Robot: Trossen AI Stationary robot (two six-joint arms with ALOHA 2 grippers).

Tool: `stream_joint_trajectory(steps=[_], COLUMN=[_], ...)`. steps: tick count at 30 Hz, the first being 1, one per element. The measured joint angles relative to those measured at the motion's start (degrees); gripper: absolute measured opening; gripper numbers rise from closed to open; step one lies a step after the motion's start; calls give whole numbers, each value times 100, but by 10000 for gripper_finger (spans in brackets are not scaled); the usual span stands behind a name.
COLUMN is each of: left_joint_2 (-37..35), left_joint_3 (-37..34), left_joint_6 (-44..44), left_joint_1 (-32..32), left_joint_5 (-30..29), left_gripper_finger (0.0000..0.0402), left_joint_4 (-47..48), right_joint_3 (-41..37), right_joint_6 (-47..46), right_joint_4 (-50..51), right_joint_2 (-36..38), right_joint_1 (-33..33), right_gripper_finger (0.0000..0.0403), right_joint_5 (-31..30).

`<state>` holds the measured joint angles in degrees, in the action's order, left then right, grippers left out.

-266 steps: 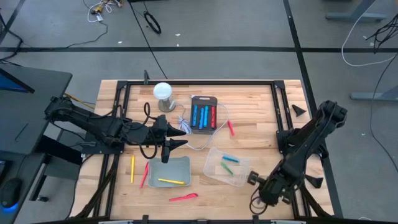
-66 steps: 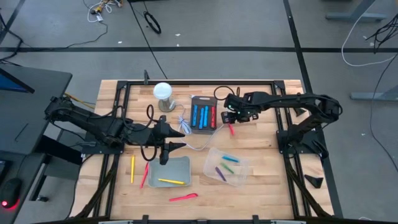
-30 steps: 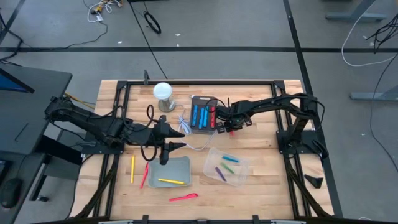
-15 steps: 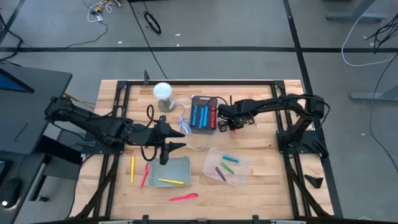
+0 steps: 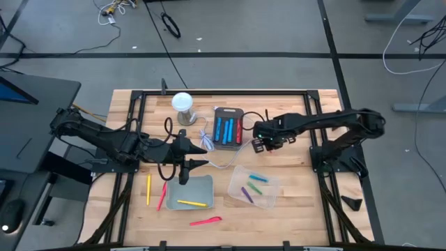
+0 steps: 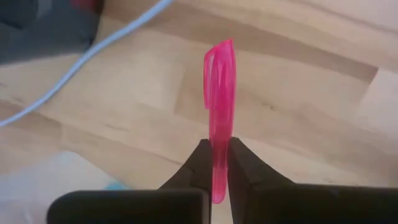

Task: Pick & Place Markers
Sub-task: Put the pink pen into the transparent bin

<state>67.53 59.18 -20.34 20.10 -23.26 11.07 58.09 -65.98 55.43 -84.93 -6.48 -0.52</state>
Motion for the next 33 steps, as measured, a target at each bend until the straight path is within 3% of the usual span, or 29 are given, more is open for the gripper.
stream_joint_trajectory(steps=[14, 25, 33], left_joint_2=[0, 0, 0], left_joint_3=[0, 0, 0], left_joint_6=[0, 2, 0], left_joint_1=[0, 0, -1], left_joint_5=[-1, 1, 1], left_gripper_finger=[179, 179, 179], left_joint_4=[-2, -2, 0], right_joint_3=[154, 1573, 2390], right_joint_6=[-109, 361, 1307], right_joint_4=[3, 583, 911], right_joint_2=[49, -124, -604], right_joint_1=[725, 1442, 1974], right_gripper_finger=[16, 16, 16], right_joint_5=[279, 142, 140])
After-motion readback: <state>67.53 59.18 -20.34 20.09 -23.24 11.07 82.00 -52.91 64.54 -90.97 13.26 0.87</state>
